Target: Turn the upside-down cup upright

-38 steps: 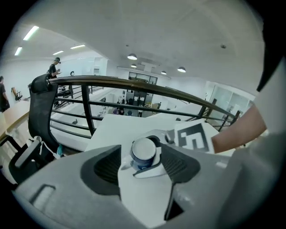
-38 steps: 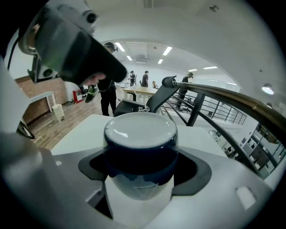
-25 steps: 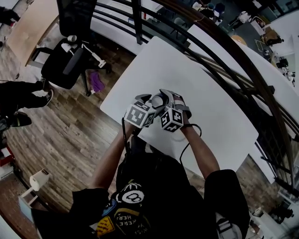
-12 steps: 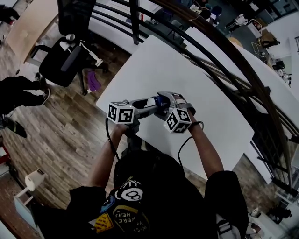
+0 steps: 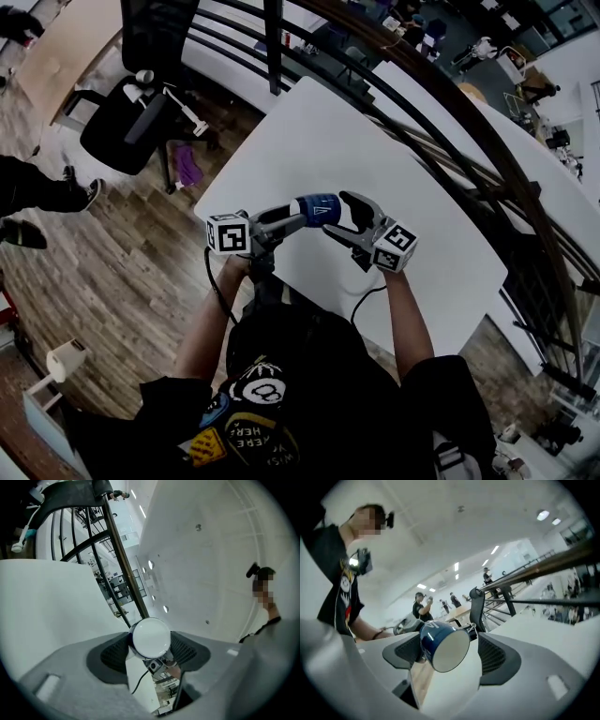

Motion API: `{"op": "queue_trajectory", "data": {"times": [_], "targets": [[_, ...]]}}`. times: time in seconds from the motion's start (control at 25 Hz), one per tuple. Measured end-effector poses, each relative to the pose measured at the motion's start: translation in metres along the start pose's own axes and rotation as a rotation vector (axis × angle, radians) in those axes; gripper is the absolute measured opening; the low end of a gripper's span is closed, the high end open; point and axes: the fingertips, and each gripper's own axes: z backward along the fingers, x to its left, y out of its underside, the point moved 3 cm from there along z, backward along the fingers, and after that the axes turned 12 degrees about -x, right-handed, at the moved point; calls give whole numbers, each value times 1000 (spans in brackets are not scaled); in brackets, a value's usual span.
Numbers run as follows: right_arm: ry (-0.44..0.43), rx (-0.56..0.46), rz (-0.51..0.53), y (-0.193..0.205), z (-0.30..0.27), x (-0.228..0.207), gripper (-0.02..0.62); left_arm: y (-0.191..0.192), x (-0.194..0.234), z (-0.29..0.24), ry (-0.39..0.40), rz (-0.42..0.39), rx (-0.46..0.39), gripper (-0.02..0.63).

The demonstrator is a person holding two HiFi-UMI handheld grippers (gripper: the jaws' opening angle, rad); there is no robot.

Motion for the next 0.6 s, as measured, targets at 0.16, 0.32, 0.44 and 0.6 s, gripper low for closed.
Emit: {"op": "queue_trajectory", "data": {"times": [0.16,0.32,0.44,0.6], "targets": [[-131,-86,-260,-4,4,16,185,-5,-3,5,52,39,-36,288],[-217,-109,-291,-7,-10,30,67,-11,0,15,94,47,-62,290],[-191,-90,-252,-3,-18,25,37,-15,14,28,-5,-99,-45,281],[38,127,-8,25,-35,-29,31,-13,56,61,-212,-111,-79,161]]}}
